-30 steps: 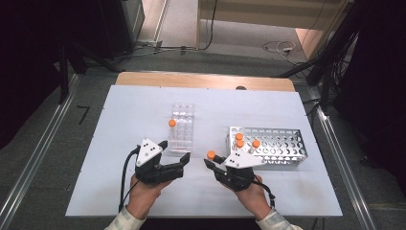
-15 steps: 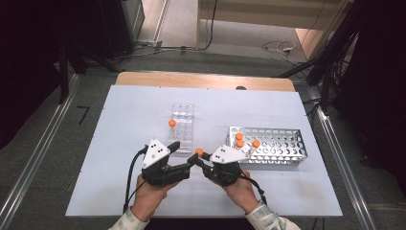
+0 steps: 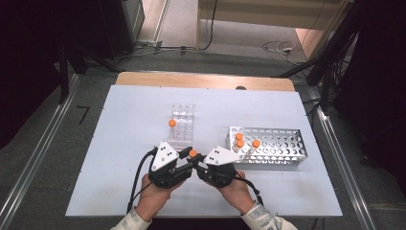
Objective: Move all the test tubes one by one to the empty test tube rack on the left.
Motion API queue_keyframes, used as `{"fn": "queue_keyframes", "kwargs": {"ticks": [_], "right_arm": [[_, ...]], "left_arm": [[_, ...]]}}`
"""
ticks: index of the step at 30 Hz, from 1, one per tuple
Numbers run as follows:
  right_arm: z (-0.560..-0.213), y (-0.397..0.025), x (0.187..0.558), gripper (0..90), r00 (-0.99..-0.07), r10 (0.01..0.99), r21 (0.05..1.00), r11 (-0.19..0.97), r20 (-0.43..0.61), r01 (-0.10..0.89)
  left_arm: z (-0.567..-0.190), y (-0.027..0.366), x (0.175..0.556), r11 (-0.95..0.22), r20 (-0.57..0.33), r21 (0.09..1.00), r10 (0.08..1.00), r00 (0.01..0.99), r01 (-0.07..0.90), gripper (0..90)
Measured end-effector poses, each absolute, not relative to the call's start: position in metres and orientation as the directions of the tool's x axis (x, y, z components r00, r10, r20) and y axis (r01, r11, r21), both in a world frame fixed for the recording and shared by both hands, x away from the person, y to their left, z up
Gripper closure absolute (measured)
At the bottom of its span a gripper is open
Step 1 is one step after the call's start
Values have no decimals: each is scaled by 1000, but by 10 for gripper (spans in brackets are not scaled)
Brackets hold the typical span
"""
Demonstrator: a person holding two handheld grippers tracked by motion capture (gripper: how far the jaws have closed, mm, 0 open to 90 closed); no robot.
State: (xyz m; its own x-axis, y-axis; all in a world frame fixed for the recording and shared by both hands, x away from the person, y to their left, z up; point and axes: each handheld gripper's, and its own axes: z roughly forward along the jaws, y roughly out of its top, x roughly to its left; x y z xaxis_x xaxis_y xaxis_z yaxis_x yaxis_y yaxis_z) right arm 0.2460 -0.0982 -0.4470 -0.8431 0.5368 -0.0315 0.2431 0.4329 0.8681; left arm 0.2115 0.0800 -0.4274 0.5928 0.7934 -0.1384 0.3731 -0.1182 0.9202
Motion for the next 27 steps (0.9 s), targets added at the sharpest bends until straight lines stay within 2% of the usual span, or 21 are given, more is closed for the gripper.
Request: {"fn": "queue_keyframes", "kwargs": {"ticks": [2, 7, 9, 12, 16, 27], "right_arm": [[-447, -98, 246, 716, -844, 536, 868, 433, -32, 242], [-447, -98, 245, 712, -844, 536, 866, 435, -29, 247], [-446, -99, 246, 606, -846, 532, 863, 438, -23, 252], [-445, -103, 247, 383, -842, 539, 856, 436, -2, 277], [-443, -112, 245, 283, -836, 548, 855, 425, 17, 296], [-446, -134, 231, 266, -840, 543, 852, 429, 22, 300]], "left_arm": [[-427, 80, 212, -120, -134, 921, 796, 590, 371, 675], [-427, 81, 212, -123, -135, 919, 794, 592, 374, 687], [-426, 83, 213, -123, -134, 920, 795, 592, 373, 689], [-421, 87, 217, -102, -152, 921, 796, 585, 377, 690], [-411, 89, 227, -77, -165, 924, 803, 573, 374, 690], [-384, 96, 258, -67, -158, 924, 830, 535, 377, 690]]}}
